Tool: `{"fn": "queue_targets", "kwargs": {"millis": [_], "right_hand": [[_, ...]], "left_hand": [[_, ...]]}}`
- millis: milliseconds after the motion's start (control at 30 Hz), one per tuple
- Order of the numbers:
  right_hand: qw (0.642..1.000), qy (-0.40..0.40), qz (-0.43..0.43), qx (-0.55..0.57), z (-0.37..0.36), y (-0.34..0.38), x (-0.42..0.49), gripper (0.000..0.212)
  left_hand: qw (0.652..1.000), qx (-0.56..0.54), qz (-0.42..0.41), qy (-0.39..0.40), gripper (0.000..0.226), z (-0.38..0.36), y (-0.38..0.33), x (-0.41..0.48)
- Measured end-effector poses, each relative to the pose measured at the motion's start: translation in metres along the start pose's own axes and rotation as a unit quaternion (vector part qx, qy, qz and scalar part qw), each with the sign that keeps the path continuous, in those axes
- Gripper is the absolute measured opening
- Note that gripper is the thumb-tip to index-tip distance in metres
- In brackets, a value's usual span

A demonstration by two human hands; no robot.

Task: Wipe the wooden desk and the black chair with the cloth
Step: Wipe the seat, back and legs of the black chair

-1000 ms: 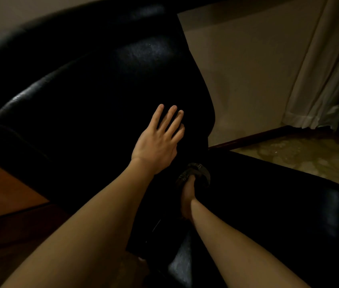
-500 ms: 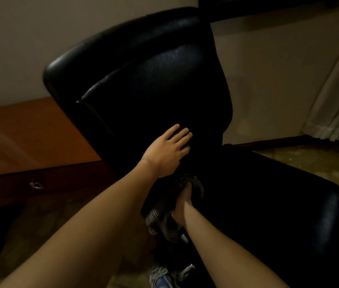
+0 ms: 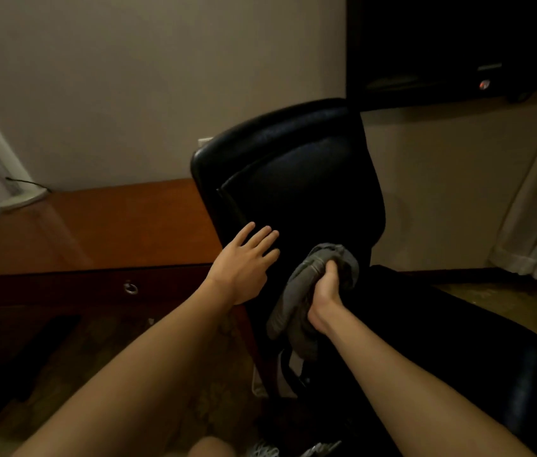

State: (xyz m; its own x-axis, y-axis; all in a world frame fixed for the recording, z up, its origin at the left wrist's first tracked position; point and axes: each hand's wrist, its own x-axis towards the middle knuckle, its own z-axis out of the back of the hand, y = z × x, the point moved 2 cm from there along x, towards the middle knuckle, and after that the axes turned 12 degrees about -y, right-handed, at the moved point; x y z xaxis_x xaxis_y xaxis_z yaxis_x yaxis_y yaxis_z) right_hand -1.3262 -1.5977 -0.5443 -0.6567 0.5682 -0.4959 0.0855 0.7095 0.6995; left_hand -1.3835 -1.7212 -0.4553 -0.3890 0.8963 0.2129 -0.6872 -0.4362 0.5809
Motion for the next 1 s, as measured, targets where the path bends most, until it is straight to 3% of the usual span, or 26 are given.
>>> {"fn": "queue_targets", "kwargs": {"millis": [200, 267, 367, 467, 533, 667, 800, 1000], "right_hand": [[0.986, 0.061, 0.145, -0.062, -0.056, 0.077, -0.03, 0.06], [0.976, 0.069, 0.184, -0.096, -0.075, 0.088, -0.04, 0.066], [0.952, 0.076, 0.214, -0.207, -0.092, 0.074, -0.036, 0.086], [0.923, 0.057, 0.231, -0.301, -0.086, 0.038, -0.03, 0.066], [0.903, 0.033, 0.252, -0.346, -0.075, 0.018, -0.032, 0.065], [0.907, -0.018, 0.283, -0.31, -0.05, 0.001, -0.029, 0.059], [0.918, -0.024, 0.282, -0.277, -0.043, 0.012, -0.033, 0.055], [0.874, 0.046, 0.401, -0.27, -0.095, 0.067, -0.048, 0.042]], "left_hand": [[0.998, -0.046, 0.03, -0.008, 0.058, 0.018, 0.016, -0.024], [0.997, -0.06, 0.045, -0.025, 0.053, 0.024, 0.022, -0.03], [0.995, -0.07, 0.058, -0.042, 0.05, 0.031, 0.027, -0.032], [0.992, -0.084, 0.08, -0.053, 0.047, 0.033, 0.032, -0.032], [0.99, -0.092, 0.095, -0.057, 0.046, 0.032, 0.034, -0.031], [0.987, -0.11, 0.105, -0.048, 0.048, 0.028, 0.036, -0.028], [0.979, -0.133, 0.125, -0.092, 0.046, 0.028, 0.04, -0.028], [0.974, -0.117, 0.163, -0.108, 0.069, 0.035, 0.073, -0.025]]}}
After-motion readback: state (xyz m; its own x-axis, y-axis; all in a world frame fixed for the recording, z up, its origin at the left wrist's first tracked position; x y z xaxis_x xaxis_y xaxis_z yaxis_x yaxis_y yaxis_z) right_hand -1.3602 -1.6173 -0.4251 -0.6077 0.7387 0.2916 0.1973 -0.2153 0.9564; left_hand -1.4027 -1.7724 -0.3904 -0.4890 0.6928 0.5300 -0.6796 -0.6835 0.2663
